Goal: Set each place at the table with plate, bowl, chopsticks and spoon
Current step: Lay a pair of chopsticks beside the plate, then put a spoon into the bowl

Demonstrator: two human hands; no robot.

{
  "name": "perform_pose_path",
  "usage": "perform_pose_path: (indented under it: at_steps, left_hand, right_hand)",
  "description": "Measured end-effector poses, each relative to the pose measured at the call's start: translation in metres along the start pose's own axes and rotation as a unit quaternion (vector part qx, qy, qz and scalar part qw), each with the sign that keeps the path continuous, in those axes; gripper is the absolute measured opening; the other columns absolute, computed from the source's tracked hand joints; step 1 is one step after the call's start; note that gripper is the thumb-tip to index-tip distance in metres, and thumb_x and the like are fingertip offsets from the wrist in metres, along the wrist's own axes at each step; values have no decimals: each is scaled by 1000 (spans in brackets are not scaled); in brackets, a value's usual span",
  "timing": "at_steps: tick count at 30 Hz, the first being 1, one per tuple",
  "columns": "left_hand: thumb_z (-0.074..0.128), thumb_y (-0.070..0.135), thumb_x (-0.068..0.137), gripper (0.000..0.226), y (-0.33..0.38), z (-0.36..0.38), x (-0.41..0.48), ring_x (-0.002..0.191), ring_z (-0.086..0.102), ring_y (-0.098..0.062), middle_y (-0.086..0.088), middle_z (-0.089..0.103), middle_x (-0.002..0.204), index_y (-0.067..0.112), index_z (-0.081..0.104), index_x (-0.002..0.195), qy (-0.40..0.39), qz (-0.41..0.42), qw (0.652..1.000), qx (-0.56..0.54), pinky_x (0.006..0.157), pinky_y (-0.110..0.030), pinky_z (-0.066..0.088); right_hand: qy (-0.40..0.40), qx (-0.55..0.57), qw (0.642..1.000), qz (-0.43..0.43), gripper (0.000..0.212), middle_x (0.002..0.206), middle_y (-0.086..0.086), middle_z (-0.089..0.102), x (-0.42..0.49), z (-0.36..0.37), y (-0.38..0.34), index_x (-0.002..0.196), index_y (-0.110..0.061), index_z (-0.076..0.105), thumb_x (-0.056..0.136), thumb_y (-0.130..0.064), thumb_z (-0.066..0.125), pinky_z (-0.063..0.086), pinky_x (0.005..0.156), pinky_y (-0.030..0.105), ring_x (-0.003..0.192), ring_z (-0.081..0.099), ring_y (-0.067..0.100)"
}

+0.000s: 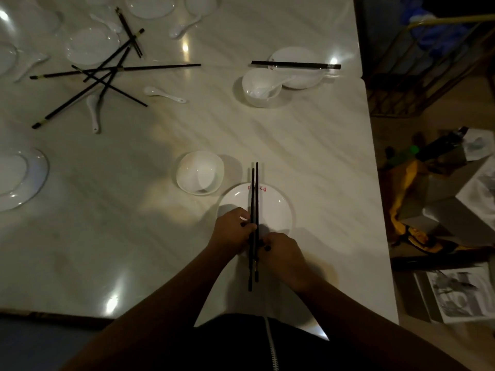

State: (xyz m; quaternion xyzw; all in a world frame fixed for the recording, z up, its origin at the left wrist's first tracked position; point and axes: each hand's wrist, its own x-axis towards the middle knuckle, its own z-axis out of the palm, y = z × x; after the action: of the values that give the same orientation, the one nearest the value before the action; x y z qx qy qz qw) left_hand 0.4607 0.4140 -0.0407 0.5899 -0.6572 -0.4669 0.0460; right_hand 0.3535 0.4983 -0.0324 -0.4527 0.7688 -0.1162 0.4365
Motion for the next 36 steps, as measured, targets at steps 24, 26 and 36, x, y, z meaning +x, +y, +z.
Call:
perform_pose_path:
  at_steps: [24, 26, 36]
  left_hand:
    - [58, 11, 89, 24, 6, -6, 2, 87, 67, -26, -15, 71, 97, 11, 63, 112, -20, -2, 998, -65, 83, -35, 55]
    - [59, 13, 89, 25, 7, -7, 2, 91, 67, -27, -14, 70, 100, 10, 62, 113, -27, -5, 998, -65, 86, -39, 55]
    - [65, 25, 87, 20, 9, -95, 2, 73, 58, 3, 13, 62, 85, 23, 64, 107, 65, 86, 990, -88, 64, 0, 42]
  right_hand:
    - [11, 45, 999, -19, 31, 110, 1, 68, -4, 0, -3, 124, -21, 56, 94, -26, 54, 39, 74, 19, 100, 64, 20]
    - [5, 39, 999, -22, 31, 112, 1, 67, -3, 0, -4, 124, -21, 56, 95, -27, 54, 39, 73, 16, 100, 63, 20]
    - [104, 38, 992, -55, 29, 112, 5, 62, 36, -46, -67, 116, -15, 63, 88, -19, 62, 35, 76, 15, 98, 60, 21]
